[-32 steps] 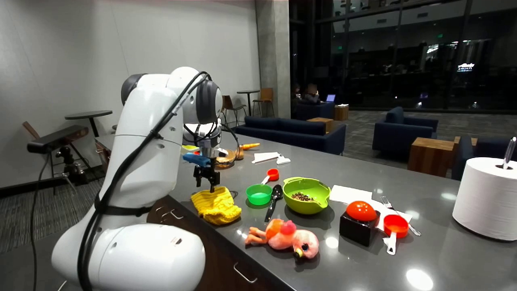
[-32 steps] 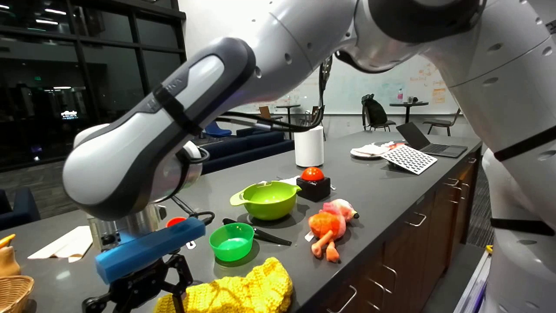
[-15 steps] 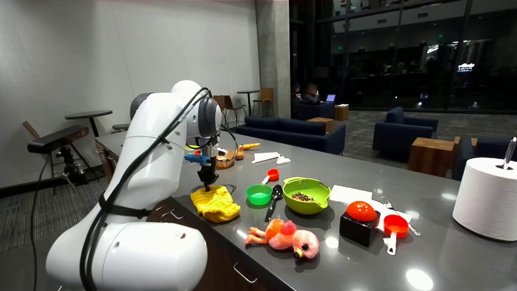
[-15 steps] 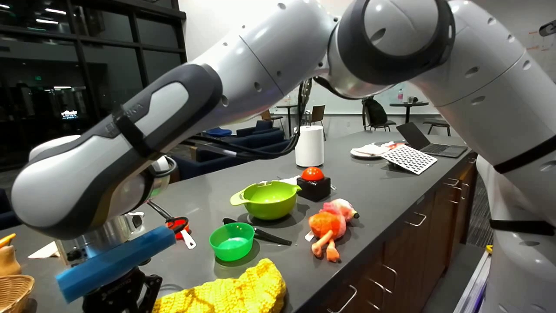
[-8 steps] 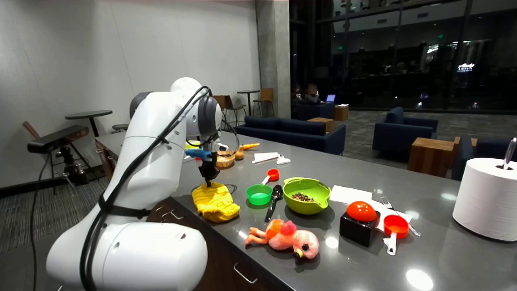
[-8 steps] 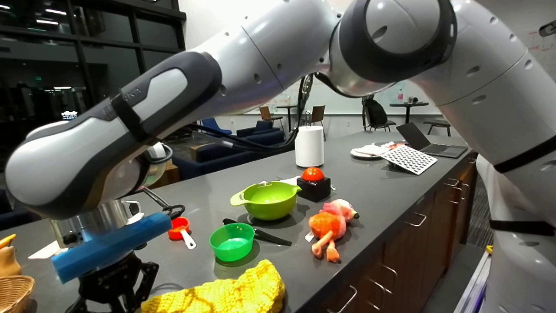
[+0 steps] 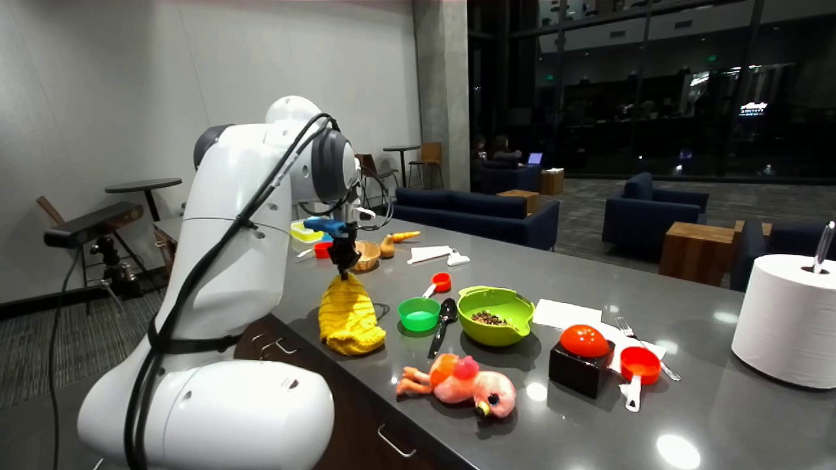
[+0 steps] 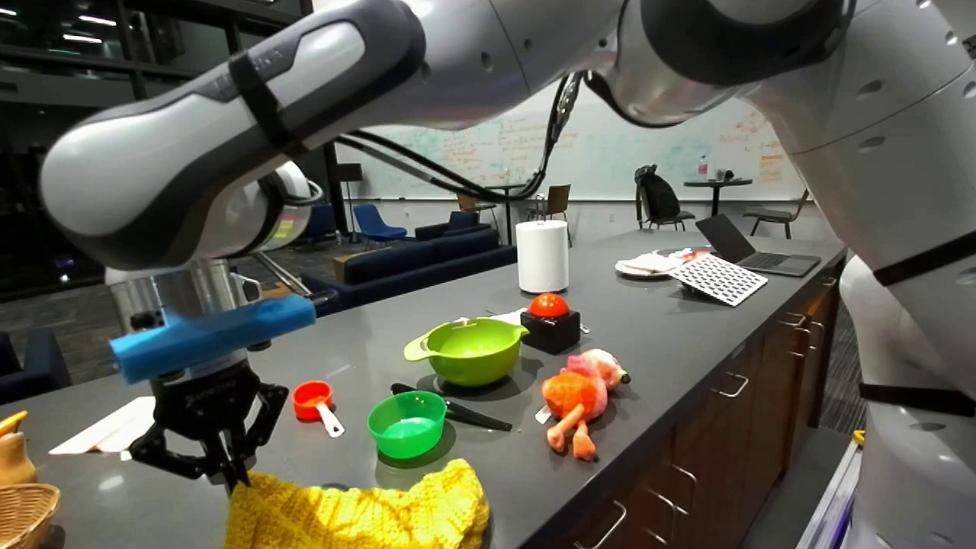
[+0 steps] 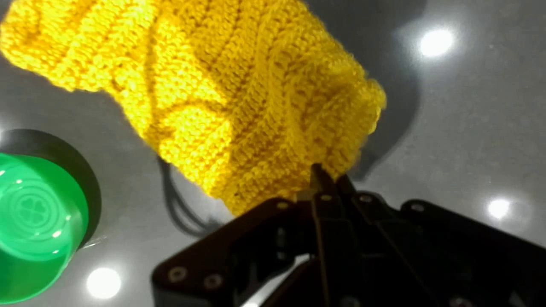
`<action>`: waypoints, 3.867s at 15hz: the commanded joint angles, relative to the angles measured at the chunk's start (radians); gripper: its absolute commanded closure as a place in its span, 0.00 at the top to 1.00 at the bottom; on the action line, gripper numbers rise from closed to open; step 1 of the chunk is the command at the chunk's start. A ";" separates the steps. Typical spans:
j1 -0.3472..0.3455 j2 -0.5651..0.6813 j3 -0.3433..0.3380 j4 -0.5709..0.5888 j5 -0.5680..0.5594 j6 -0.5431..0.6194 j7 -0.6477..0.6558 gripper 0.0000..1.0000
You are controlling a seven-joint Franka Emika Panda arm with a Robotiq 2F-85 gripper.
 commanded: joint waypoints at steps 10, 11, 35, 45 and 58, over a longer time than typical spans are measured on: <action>-0.110 -0.397 0.048 -0.384 0.033 0.058 0.160 0.01; -0.120 -0.430 0.054 -0.421 0.035 0.069 0.172 0.01; -0.332 -0.735 -0.048 -1.301 0.806 0.609 -0.497 0.33; -0.354 -0.721 0.045 -1.195 0.505 0.521 -0.291 0.99; -0.341 -0.709 0.135 -0.863 0.172 0.192 -0.010 1.00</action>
